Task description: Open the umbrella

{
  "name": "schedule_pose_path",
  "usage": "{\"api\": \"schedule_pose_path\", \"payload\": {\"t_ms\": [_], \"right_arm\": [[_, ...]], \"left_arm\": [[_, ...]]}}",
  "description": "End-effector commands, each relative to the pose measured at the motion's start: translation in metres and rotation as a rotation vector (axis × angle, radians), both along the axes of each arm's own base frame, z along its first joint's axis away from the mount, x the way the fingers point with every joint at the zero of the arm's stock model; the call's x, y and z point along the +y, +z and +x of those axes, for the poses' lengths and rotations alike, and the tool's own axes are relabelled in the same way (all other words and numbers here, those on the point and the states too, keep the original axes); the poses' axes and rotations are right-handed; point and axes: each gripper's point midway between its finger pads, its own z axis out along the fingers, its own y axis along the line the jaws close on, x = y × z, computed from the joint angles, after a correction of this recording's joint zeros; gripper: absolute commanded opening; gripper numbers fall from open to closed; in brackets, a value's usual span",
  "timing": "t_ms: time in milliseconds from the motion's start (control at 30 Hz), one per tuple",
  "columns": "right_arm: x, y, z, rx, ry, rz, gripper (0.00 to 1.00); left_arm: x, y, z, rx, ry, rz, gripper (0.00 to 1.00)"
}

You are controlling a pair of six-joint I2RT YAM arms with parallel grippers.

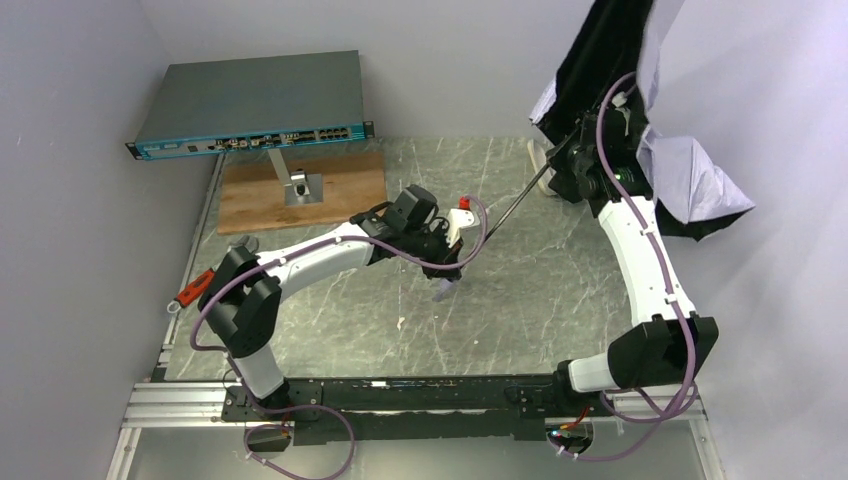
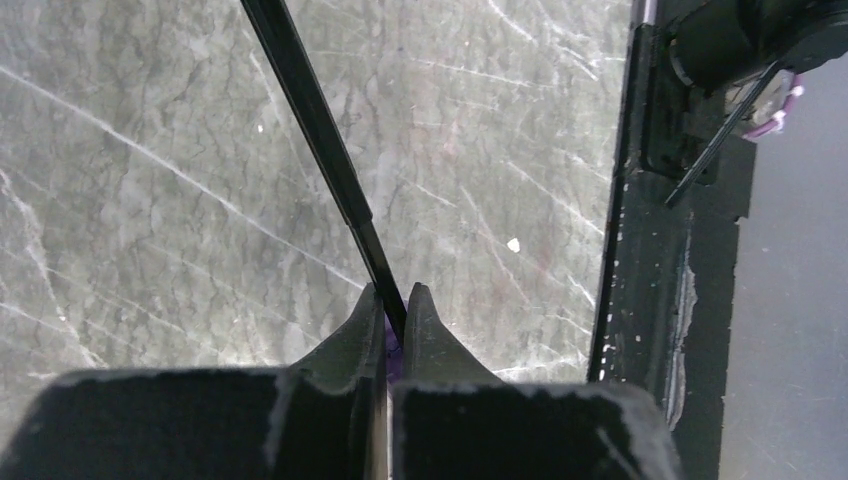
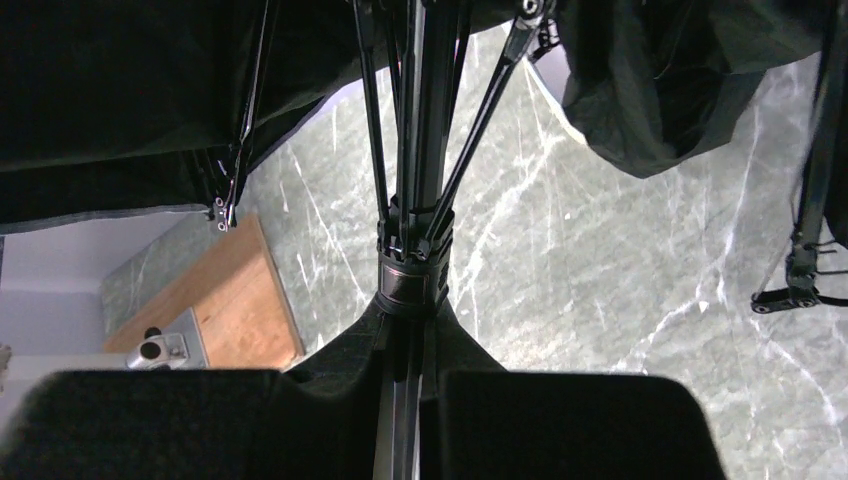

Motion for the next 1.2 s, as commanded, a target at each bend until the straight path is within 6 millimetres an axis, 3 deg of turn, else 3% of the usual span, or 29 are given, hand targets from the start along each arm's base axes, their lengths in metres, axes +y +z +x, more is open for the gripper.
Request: {"api": "schedule_pose_path", "payload": {"t_ms": [0, 200, 300, 433, 933, 1167], "right_arm": [[-0.077, 0.14, 0.017, -0.524, -0.234, -0.006, 0.0], [-0.089, 0.167, 0.016, -0.626, -0.272, -0.029, 0.0], [-0.101, 0.179, 0.014, -0.678, -0.304, -0.046, 0.1], [-0.11, 0.187, 0.012, -0.711, -0.325, -0.035, 0.13], [-0.132, 0.206, 0.005, -0.861, -0.444, -0.008, 0.2], [-0.13, 0.232, 0.006, -0.948, -0.408, -0.019, 0.22]], "left_arm": [[0.048, -0.051, -0.071, 0.178, -0.2, 0.212, 0.0], [0.058, -0.053, -0.078, 0.176, -0.25, 0.238, 0.0], [0.07, -0.055, -0.086, 0.172, -0.263, 0.257, 0.0], [0.079, -0.056, -0.09, 0.15, -0.252, 0.259, 0.0], [0.085, -0.059, -0.095, 0.165, -0.253, 0.275, 0.0], [0.082, -0.043, -0.089, 0.104, -0.248, 0.243, 0.0]]}}
